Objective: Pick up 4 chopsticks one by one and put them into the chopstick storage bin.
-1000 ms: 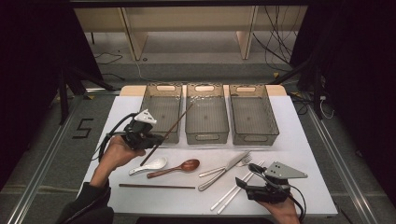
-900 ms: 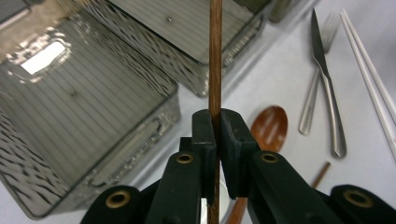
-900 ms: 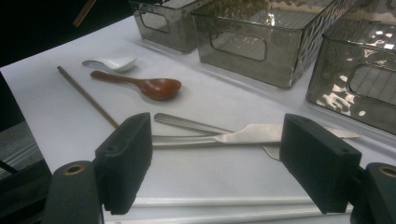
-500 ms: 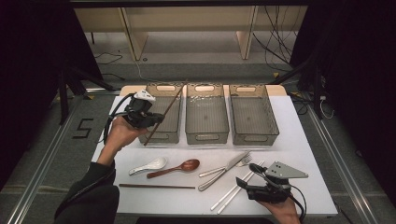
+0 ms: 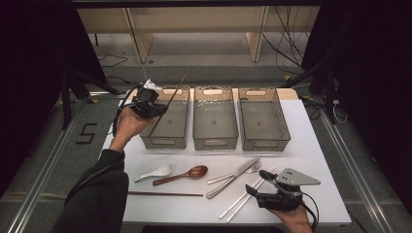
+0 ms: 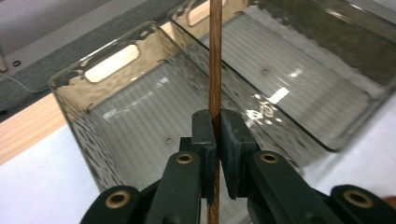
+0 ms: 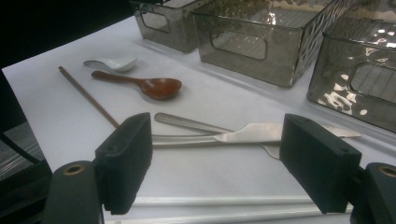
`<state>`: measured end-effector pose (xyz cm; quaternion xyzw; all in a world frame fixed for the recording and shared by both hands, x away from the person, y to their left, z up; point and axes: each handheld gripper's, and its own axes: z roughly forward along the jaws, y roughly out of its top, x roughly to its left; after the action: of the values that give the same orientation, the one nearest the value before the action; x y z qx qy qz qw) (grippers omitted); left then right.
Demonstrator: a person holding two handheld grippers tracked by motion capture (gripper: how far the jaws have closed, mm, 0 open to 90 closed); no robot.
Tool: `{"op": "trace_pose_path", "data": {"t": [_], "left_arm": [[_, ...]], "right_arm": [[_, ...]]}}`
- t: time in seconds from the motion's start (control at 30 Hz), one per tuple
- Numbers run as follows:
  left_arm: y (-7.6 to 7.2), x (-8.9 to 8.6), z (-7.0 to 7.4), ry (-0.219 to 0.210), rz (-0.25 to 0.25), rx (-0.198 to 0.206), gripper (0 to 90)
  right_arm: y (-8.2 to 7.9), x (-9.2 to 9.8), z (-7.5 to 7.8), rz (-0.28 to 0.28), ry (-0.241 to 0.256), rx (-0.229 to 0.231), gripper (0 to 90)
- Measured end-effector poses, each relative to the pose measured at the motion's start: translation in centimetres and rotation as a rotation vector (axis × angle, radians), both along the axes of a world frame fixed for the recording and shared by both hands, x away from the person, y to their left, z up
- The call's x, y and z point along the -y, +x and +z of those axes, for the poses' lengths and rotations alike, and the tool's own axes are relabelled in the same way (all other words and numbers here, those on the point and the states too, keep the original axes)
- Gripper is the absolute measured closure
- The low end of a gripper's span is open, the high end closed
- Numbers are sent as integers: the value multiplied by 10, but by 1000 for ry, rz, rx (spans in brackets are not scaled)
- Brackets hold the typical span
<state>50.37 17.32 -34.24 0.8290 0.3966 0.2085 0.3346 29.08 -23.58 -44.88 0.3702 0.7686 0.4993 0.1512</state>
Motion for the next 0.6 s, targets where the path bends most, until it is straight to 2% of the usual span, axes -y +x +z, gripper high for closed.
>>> {"op": "trace_pose_path", "data": {"t": [0.1, 0.27, 0.6], "left_arm": [[7, -1, -6, 32, 16, 9, 840], [14, -5, -14, 15, 44, 12, 840], [19, -7, -30, 34, 50, 13, 838]], "right_arm": [[0, 0, 0, -1, -3, 3, 264], [-1, -1, 0, 7, -7, 5, 264], [0, -1, 0, 6, -1, 2, 264]]}}
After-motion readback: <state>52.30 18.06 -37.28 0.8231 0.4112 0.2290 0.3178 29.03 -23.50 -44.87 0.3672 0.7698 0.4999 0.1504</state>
